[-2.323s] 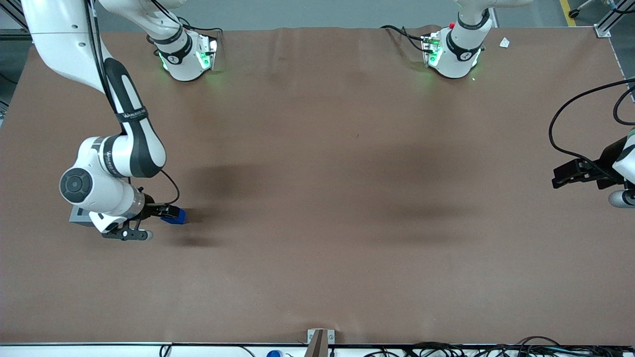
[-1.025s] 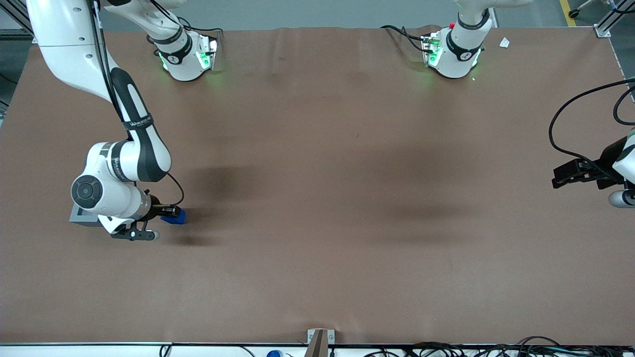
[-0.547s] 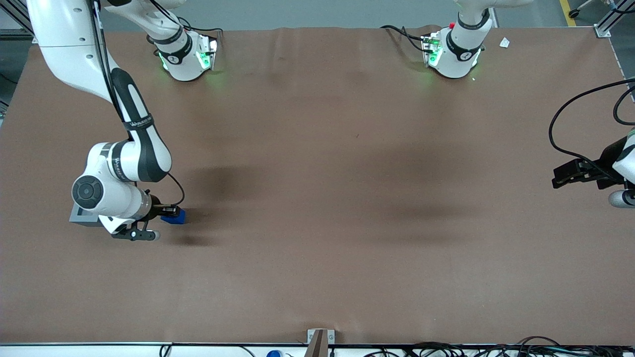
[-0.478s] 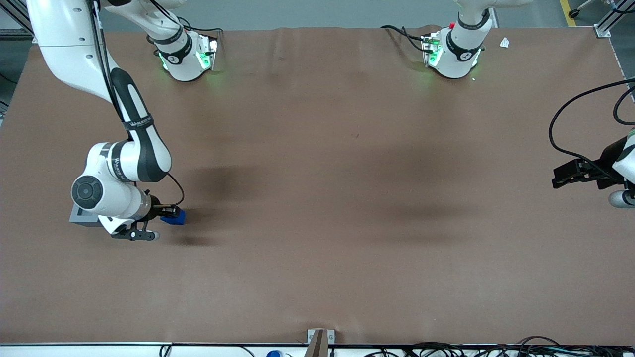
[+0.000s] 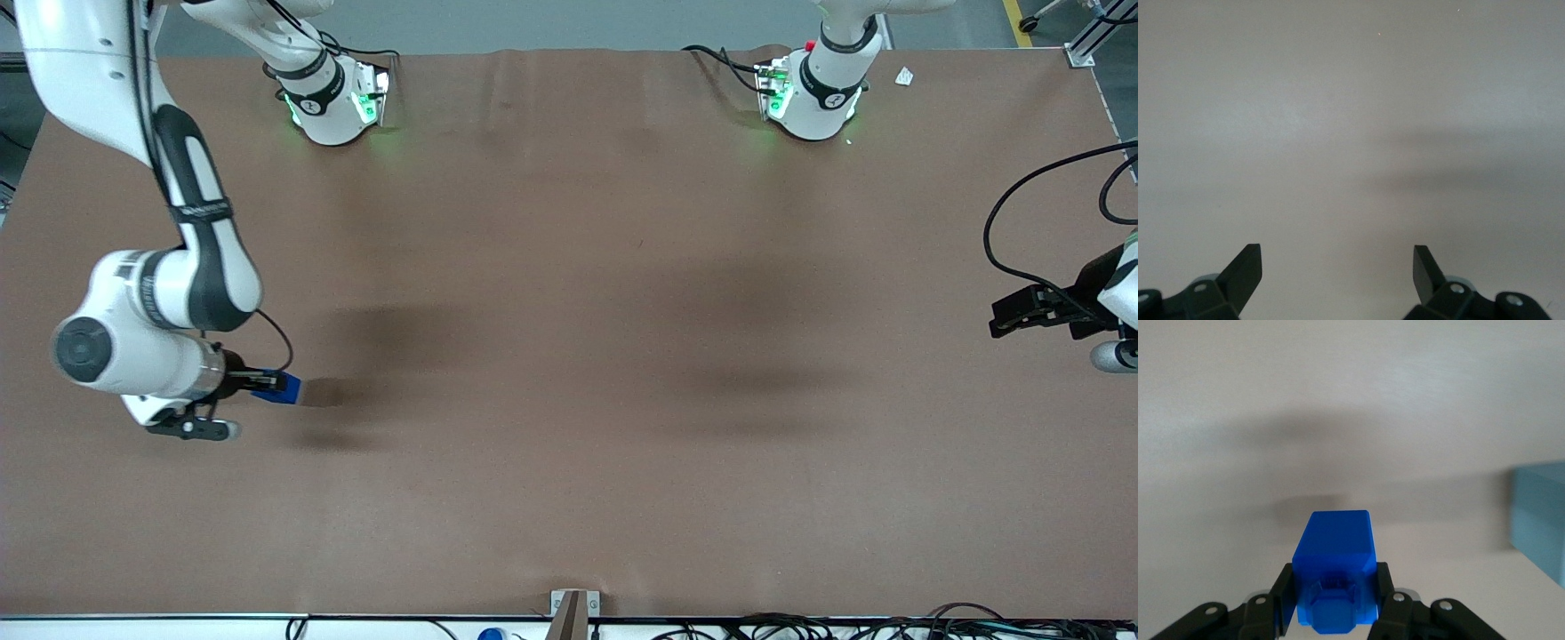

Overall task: Insert blue part into gray base with right arm
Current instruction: 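Lift the blue block and carry it over the gray base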

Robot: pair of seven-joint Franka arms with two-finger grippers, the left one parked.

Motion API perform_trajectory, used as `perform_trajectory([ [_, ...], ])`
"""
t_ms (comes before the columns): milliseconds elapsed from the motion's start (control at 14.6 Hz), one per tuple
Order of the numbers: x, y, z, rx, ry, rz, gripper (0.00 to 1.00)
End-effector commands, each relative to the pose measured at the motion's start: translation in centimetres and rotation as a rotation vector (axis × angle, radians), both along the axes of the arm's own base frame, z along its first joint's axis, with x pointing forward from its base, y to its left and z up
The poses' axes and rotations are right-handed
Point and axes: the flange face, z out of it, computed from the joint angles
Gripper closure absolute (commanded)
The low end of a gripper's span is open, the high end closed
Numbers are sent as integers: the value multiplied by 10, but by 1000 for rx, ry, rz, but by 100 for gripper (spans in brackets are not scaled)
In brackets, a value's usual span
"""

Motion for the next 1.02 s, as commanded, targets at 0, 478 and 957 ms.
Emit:
perform_trajectory([
  [0,-8,-42,44,12,4,-39,96],
  [478,-41,-180,68,-25,10,4,96],
  [957,-43,-207,51,-15,-3,15,96],
])
